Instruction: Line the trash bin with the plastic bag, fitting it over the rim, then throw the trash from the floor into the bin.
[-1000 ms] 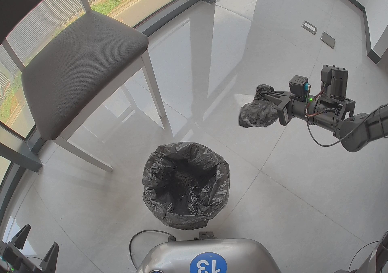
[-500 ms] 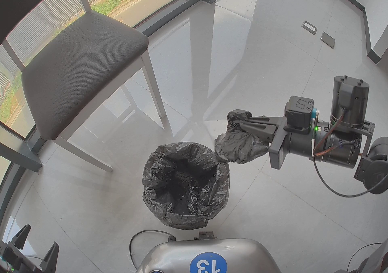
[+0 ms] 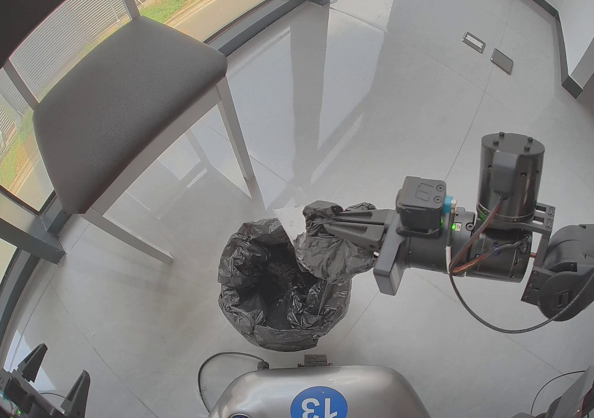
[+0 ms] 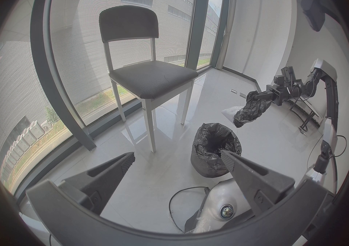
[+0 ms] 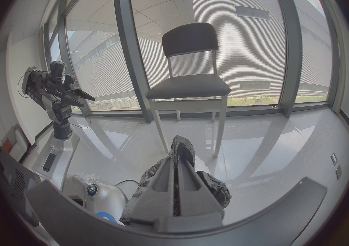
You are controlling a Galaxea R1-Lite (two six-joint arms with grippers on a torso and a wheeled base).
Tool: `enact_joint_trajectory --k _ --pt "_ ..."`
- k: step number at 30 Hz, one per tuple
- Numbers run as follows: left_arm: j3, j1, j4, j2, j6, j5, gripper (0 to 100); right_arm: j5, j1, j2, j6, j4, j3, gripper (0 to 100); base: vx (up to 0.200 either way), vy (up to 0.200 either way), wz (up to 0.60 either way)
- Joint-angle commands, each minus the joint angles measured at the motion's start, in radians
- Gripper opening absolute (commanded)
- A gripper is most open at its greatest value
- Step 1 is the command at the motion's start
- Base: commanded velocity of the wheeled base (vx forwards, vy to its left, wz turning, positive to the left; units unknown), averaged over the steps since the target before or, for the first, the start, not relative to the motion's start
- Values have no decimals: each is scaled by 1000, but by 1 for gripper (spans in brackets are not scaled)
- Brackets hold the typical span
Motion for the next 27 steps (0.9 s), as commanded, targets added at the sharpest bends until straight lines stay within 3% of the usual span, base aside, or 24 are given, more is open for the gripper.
enact_joint_trajectory --k 1,6,7,13,23,27 --pt "1 -1 0 1 0 0 100 1 25 60 1 0 -21 0 0 0 0" --pt "-1 -1 0 1 0 0 100 1 29 79 0 9 -18 0 0 0 0" --pt "-1 -1 0 1 0 0 100 1 34 79 0 9 -15 100 0 0 0" --pt "-1 -1 0 1 0 0 100 -1 38 110 18 0 -12 100 0 0 0" --pt "1 -1 0 1 0 0 100 -6 57 112 150 -15 -2 100 0 0 0" --pt "1 -1 0 1 0 0 100 -7 23 81 202 -8 8 100 0 0 0"
